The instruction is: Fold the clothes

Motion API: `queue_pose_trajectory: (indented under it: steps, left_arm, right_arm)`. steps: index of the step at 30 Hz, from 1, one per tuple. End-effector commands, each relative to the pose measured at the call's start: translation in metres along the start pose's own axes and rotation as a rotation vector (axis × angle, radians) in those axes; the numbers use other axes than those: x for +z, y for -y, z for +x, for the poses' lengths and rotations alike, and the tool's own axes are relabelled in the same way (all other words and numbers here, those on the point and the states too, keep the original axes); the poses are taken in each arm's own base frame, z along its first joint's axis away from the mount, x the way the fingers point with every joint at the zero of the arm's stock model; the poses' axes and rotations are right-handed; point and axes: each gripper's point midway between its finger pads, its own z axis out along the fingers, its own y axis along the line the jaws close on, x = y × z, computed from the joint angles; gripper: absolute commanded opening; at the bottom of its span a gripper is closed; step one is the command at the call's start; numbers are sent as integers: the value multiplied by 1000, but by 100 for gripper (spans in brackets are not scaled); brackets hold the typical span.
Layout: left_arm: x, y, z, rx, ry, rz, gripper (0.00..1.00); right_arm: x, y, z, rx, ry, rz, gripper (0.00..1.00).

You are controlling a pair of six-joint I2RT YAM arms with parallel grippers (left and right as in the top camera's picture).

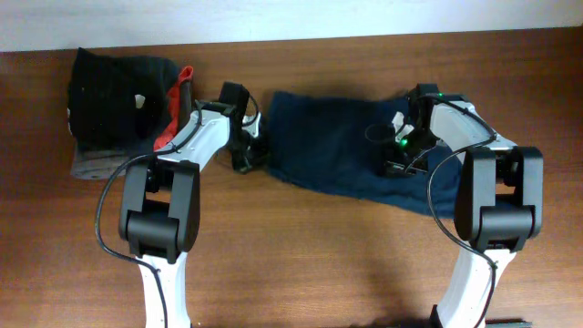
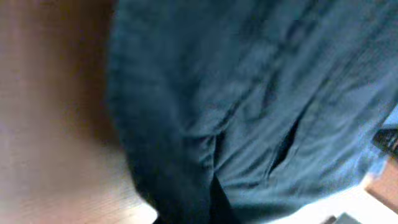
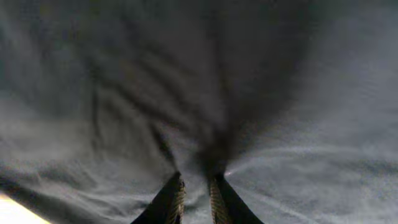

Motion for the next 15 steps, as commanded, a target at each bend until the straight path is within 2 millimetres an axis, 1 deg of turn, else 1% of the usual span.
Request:
queue_pose_trajectory:
  steps: [1,2,4,5,6,8,9,10,11,13,14,15]
  left_arm:
    - [8,-30,47,-49,-191,-90,0]
    - [6,-31,53,-46,-215,-97,1]
    - [5,-33,58,-28,-237,-102,0]
    - [5,-33,57,-23,-233,-103,7]
    - [5,-33,53,-11,-218,-100,22]
    - [4,-30,45,11,-189,-90,30]
    - [1,-28,36,36,-159,-90,36]
    - [-2,-29,31,40,-143,-97,38]
    - [-8,-32,19,48,-105,-120,45]
    - [-18,-42,-1,57,-34,-169,75]
    - [-21,-47,-9,56,-4,-176,82]
    - [-23,-51,-16,53,18,-179,87]
  right_arm:
    - [-18,39,-23,56,76,79,22]
    - [-23,43,-27,81,92,70,21]
    - [-28,45,-32,104,109,41,22]
    - [-29,44,-33,109,111,20,22]
    - [-30,43,-33,110,112,-1,22]
    - [-30,43,-33,111,112,0,22]
    - [-30,43,-32,112,110,0,22]
    - [-30,43,-32,112,109,0,22]
    - [-30,43,-32,112,109,0,22]
    - [-30,43,-32,112,109,0,22]
    - [-30,43,-32,112,109,0,22]
    - [-30,43,-32,112,109,0,22]
